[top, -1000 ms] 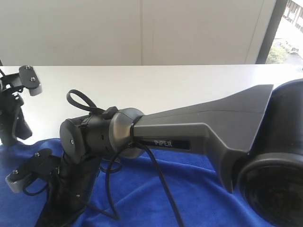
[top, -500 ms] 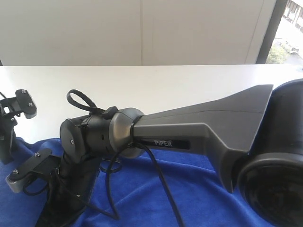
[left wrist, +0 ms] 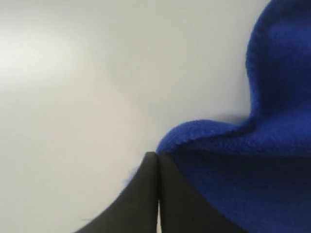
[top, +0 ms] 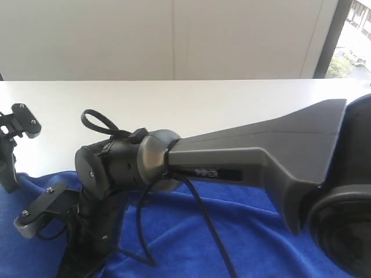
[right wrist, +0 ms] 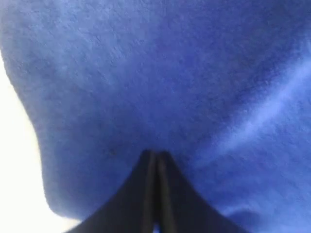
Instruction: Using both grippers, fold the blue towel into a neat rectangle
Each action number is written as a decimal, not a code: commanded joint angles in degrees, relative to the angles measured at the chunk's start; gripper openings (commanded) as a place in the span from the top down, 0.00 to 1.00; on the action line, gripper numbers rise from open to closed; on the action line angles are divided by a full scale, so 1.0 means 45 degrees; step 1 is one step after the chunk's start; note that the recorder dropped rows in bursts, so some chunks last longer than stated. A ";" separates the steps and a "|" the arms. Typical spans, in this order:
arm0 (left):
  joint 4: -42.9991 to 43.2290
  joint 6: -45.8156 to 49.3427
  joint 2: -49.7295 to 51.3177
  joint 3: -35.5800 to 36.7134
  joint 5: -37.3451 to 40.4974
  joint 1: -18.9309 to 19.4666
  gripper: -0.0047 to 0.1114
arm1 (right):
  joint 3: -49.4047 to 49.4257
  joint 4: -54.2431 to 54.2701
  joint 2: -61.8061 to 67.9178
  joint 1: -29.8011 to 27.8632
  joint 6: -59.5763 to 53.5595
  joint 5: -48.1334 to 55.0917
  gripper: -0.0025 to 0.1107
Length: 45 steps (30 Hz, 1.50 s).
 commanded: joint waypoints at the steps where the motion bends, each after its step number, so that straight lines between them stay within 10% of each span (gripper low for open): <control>1: 0.0022 -0.0167 -0.0663 0.0079 0.0370 0.0042 0.96 | 0.0093 -0.2196 -0.1984 -0.0938 0.1212 0.0018 0.98; 20: -0.1065 -0.0167 -0.0271 0.0079 0.1080 0.0042 0.96 | 0.0422 -0.4734 -0.2695 -0.9392 0.1911 0.1467 0.98; 45: -0.0911 -0.0146 0.1236 0.0079 0.1045 0.0042 0.96 | 0.0535 -0.6520 -0.0031 -1.0596 0.2808 0.1037 0.98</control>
